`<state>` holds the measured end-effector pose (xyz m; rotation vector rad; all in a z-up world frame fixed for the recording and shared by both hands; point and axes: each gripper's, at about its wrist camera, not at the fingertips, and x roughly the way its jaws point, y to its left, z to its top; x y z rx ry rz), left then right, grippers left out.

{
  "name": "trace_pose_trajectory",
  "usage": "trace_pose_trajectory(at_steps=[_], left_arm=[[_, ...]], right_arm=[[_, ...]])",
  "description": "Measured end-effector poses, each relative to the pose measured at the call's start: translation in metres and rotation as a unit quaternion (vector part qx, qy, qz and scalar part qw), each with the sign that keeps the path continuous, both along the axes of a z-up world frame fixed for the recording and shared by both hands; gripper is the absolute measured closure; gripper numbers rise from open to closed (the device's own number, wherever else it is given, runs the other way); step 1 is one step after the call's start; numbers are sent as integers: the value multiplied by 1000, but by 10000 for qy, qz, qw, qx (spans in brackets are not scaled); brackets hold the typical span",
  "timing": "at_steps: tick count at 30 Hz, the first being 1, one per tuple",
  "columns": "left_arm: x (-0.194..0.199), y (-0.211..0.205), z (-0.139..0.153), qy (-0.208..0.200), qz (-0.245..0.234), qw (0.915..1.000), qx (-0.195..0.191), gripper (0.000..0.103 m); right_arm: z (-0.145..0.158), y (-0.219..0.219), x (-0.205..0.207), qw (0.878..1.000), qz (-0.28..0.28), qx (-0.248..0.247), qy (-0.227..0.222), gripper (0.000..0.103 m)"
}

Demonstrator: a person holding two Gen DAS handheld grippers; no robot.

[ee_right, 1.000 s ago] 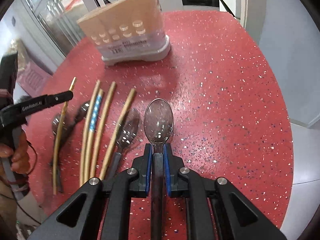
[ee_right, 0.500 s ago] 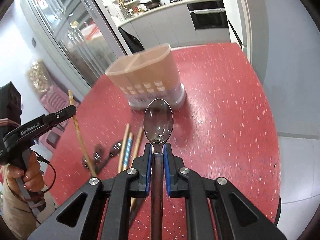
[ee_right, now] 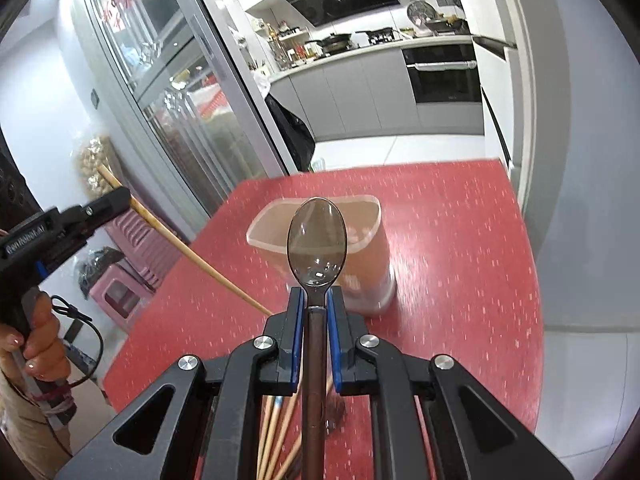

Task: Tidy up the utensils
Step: 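Carry the clear spoon with the right tool while the left tool carries the chopstick to the beige holder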

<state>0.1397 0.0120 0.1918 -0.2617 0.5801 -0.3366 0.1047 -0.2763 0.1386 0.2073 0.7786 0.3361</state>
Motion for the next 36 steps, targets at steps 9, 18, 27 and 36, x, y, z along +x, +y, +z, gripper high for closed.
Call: trace_pose_trajectory(at_steps=[9, 18, 27, 36], left_arm=[[40, 2, 51, -397, 152, 9989, 181, 70], [88, -4, 39, -178, 219, 9984, 500, 70], [125, -31, -7, 254, 53, 9961, 846, 70], [139, -36, -53, 612, 82, 9940, 905, 70]], right_arm=[[36, 3, 52, 9991, -19, -65, -414, 90], [41, 24, 108, 9957, -52, -152, -914, 90], [6, 45, 151, 9937, -53, -98, -1114, 90], [-42, 51, 150, 9931, -45, -481, -1072, 90]])
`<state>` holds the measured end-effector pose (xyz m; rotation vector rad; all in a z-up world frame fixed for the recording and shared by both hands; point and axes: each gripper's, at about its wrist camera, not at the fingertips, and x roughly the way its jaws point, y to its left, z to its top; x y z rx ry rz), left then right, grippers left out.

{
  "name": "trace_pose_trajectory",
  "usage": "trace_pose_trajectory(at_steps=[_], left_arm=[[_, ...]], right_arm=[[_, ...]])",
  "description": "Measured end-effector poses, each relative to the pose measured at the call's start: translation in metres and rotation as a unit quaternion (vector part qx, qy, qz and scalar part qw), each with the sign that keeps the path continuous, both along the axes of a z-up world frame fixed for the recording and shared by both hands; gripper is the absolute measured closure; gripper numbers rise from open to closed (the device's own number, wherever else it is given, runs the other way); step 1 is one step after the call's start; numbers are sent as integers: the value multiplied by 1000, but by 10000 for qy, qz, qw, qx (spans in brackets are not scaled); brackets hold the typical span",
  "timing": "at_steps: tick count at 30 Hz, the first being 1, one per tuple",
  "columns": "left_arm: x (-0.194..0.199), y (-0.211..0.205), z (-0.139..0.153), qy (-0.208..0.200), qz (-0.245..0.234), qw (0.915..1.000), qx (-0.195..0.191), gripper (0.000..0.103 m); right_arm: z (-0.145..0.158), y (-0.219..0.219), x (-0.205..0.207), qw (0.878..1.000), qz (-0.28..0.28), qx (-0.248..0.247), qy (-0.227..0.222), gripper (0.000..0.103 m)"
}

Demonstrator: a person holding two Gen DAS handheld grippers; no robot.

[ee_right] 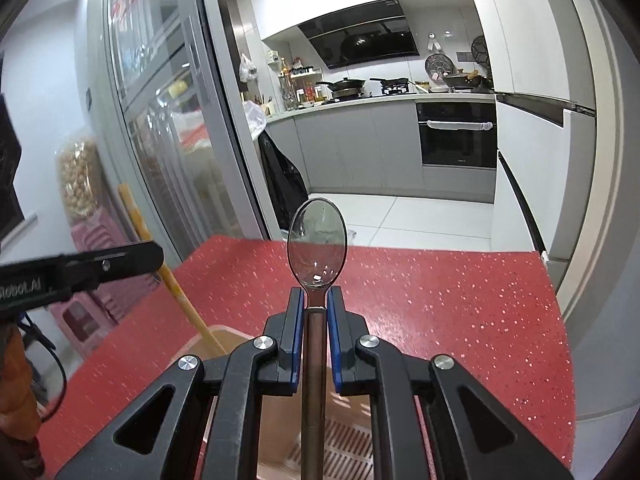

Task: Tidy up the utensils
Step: 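Carry the clear spoon with the right tool while the left tool carries the chopstick to the beige holder, then open the right tool dropping the spoon in the holder while the left tool releases the chopstick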

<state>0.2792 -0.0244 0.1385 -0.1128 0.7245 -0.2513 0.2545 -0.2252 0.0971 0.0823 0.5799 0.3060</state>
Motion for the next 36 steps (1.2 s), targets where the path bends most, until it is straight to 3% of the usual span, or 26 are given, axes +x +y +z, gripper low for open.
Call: trace_pose_trajectory(at_steps=[10, 18, 19, 21, 22, 23, 28, 36], left_arm=[[4, 1, -28, 162, 136, 9995, 240, 70], [-8, 3, -42, 297, 235, 9988, 305, 70], [-11, 4, -42, 284, 255, 9988, 299, 70], [-20, 5, -42, 248, 281, 9988, 330, 70], [-24, 5, -42, 226, 299, 9986, 366, 70], [-28, 6, -43, 210, 329, 9984, 397, 70], [-50, 14, -46, 234, 512, 9977, 378, 70], [-100, 34, -56, 178, 847, 9941, 648, 70]], right_arm=[[-19, 3, -10, 9996, 58, -274, 102, 90], [-16, 10, -14, 9982, 238, -507, 209, 90], [-15, 10, -14, 9981, 249, -505, 230, 87], [-14, 11, -15, 9980, 276, -491, 297, 70], [-13, 10, -15, 9980, 278, -472, 315, 53], [-10, 9, -17, 9983, 260, -447, 271, 44], [1, 5, -32, 9990, 191, -350, 186, 44], [8, -10, -75, 9990, 91, -253, 344, 27]])
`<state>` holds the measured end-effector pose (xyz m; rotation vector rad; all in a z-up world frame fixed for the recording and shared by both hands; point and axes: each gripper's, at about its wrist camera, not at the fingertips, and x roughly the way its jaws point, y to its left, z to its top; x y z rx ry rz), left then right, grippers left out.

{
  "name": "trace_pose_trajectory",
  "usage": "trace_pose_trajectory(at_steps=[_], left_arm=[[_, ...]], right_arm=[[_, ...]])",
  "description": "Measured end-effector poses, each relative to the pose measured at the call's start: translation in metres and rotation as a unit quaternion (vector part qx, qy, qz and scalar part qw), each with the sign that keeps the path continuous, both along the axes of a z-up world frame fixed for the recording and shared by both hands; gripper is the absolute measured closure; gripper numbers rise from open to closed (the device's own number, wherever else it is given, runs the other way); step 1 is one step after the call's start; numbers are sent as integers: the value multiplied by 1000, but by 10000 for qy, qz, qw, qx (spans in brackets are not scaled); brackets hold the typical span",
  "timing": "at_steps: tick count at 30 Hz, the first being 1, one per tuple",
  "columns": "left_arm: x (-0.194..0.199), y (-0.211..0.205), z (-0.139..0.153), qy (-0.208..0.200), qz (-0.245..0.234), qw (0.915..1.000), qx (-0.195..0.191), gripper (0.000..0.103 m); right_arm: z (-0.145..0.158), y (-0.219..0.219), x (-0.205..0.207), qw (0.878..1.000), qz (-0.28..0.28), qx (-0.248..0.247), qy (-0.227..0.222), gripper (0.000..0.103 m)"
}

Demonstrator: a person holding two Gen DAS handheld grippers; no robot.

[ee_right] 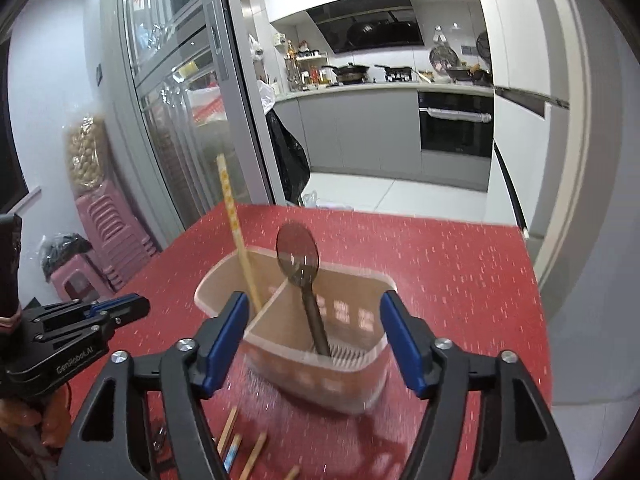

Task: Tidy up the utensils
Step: 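Open the right tool dropping the spoon in the holder while the left tool releases the chopstick, then move both tools back over the remaining utensils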

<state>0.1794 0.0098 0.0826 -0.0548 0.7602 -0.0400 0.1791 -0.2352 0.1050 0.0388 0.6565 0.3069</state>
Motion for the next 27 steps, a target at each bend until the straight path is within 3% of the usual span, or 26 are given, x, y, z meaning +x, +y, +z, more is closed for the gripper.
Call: trace_pose_trajectory(at_steps=[7, 9, 10, 12, 17, 27], left_arm=[[-41, 21, -24, 258, 250, 9993, -141, 68], [-52, 26, -30, 312, 330, 9988, -202, 17], [-58, 29, -32, 333, 446, 9983, -198, 0], [-73, 31, -33, 163, 514, 9983, -200, 0], [-96, 34, -40, 266, 541, 9981, -95, 0], [-119, 59, -79, 903, 711, 9925, -420, 0]], right_arm=[[-22, -11, -40, 9976, -123, 184, 660, 22], [-28, -12, -52, 9968, -168, 209, 750, 21], [-30, -13, -57, 9965, -182, 224, 790, 20], [-34, -14, -66, 9956, -194, 255, 886, 18], [-52, -16, -85, 9905, -245, 347, 1308, 4], [-97, -13, -115, 9740, -618, 111, 2176, 4]])
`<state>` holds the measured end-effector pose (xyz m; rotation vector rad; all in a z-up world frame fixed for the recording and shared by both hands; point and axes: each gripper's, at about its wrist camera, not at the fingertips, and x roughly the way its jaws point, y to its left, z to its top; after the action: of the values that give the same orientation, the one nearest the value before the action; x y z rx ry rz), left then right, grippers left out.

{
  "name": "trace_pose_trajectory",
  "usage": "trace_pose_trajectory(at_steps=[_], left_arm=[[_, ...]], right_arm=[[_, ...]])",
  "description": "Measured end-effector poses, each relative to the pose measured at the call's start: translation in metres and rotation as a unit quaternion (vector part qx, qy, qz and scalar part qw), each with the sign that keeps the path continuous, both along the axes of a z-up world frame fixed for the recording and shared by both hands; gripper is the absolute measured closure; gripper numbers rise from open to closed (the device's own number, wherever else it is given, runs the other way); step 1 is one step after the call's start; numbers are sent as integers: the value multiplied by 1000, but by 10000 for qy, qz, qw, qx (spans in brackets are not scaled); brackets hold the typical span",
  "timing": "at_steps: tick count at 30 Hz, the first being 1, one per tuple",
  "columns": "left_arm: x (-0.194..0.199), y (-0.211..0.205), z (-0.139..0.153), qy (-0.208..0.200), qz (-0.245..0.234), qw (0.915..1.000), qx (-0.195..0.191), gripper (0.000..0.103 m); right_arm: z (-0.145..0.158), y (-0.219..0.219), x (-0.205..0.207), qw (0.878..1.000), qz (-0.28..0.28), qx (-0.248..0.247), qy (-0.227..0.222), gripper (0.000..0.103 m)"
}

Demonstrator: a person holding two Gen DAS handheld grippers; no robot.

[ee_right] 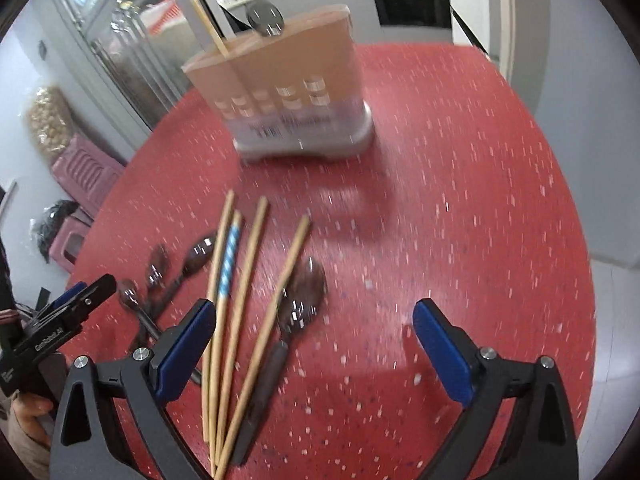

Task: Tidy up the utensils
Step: 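Move both tools back over the remaining utensils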

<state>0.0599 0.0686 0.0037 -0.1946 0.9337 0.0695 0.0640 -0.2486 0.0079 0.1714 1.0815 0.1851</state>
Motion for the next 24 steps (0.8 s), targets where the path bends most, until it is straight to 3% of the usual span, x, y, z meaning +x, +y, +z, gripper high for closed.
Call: trace_pose_trajectory(at_steps=[5, 13, 15, 20, 24], left_arm=[[-8, 8, -8, 125, 159, 9997, -124, 0], [-9, 7, -15, 187, 222, 9992, -289, 0], [-8, 2, -13, 154, 122, 9994, -296, 0], [0, -18, -11, 190, -248, 9993, -189, 0], [13, -31, -12, 252, -535, 9982, -71, 4]], right_arm=[[-15, 3, -7, 9995, -136, -126, 266, 4], [-15, 4, -13, 9983, -344, -379, 272, 6], [-15, 2, -13, 9979, -395, -412, 315, 9], [-20, 5, -11, 9971, -386, -504, 423, 30], [-21, 12, -8, 9967, -320, -599, 446, 39]])
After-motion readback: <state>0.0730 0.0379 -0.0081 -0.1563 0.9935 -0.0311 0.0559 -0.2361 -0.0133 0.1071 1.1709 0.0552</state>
